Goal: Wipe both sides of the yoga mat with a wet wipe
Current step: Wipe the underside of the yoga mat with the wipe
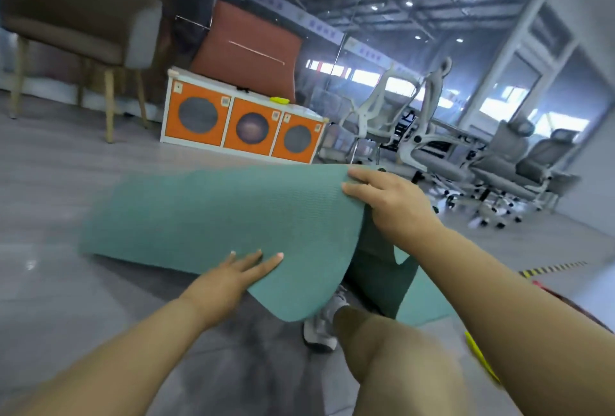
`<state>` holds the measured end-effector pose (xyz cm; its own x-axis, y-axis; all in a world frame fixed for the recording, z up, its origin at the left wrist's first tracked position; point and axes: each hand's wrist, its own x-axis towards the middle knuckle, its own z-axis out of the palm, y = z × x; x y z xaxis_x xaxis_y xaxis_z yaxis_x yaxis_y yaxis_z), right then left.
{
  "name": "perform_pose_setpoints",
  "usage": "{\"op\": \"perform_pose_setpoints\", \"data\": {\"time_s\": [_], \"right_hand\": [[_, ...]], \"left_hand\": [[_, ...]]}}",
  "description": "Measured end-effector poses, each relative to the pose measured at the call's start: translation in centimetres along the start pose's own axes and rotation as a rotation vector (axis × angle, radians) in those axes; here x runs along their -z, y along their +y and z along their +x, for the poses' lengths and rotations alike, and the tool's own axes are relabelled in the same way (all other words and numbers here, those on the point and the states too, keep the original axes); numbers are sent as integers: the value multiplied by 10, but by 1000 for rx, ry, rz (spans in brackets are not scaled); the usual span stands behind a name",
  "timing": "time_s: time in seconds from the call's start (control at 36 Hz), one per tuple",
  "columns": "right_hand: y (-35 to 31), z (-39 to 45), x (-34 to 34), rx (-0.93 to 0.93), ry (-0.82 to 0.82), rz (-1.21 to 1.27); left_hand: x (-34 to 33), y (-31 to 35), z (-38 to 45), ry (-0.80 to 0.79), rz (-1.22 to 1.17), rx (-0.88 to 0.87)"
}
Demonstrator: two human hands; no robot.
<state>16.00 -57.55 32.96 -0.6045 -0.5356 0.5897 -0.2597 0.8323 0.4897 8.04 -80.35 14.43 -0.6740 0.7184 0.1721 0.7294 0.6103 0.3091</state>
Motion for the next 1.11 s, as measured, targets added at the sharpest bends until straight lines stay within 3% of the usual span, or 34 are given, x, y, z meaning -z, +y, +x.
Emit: {"op": "perform_pose_setpoints", "data": {"time_s": [0.19,0.44,0.64,0.75,0.94,1.11], "right_hand": [[63,-71,22,-147,-8,-67],[143,-167,-6,-400,-108,-141],[199,-229,-27,-634,-392,-163],[213,-258,-51,-863,-775,-97],[209,-289,-104,-988,-1098,-22],[182,-302,-140,-1021,-1151,32]], "left_hand": [[3,65,54,-46,253,-134],[-4,124,134,-92,518,-201],[-48,167,199,-169,487,-251],[-77,182,231,-135,403,-348],[-153,194,265,-398,286,-283],[-211,191,265,-621,60,-268]]}}
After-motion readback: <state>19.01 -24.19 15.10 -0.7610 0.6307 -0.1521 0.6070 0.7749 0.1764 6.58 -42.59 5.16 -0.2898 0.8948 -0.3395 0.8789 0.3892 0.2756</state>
